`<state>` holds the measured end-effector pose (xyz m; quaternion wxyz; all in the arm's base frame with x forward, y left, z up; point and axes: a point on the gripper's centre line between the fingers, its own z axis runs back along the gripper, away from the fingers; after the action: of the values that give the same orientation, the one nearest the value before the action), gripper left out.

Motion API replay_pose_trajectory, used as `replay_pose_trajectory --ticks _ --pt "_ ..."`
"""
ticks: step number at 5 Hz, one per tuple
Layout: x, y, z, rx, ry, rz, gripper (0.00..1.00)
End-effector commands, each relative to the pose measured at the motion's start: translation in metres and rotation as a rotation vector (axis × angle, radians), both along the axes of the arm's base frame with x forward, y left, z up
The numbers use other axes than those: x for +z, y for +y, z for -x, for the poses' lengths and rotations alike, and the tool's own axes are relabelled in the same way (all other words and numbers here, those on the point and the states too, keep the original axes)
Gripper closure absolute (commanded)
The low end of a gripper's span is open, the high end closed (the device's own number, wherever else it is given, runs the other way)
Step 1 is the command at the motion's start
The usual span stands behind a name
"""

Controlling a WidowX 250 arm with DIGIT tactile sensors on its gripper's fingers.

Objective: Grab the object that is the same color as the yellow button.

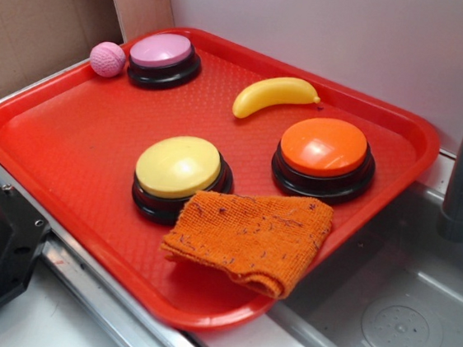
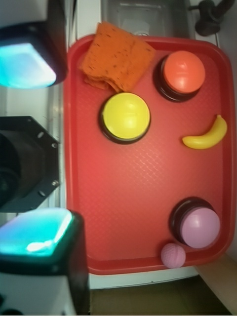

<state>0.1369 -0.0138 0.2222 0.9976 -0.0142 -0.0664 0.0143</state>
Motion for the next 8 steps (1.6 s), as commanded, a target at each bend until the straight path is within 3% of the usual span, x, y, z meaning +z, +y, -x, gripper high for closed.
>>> replay_pose_trajectory --ticks 1,3,4,5,6,7,8 --pt "-0.031 0.015 -0.059 0.034 -0.080 -0.041 0.00" --pt "-0.075 0.027 -0.112 0.080 -0.143 -0.030 0.00" --pt "-0.095 0.030 -0.136 0.121 -0.168 -0.066 0.00" --pt "-0.113 0.029 -0.159 0.127 -0.174 -0.065 0.00" --pt "-0.134 0.026 -0.178 0.107 -0.137 -0.082 0.00" --pt "-0.151 0.021 -0.194 0.113 -0.150 -0.064 0.00" --pt "-0.165 0.013 -0.205 0.074 -0.123 -0.034 0.00"
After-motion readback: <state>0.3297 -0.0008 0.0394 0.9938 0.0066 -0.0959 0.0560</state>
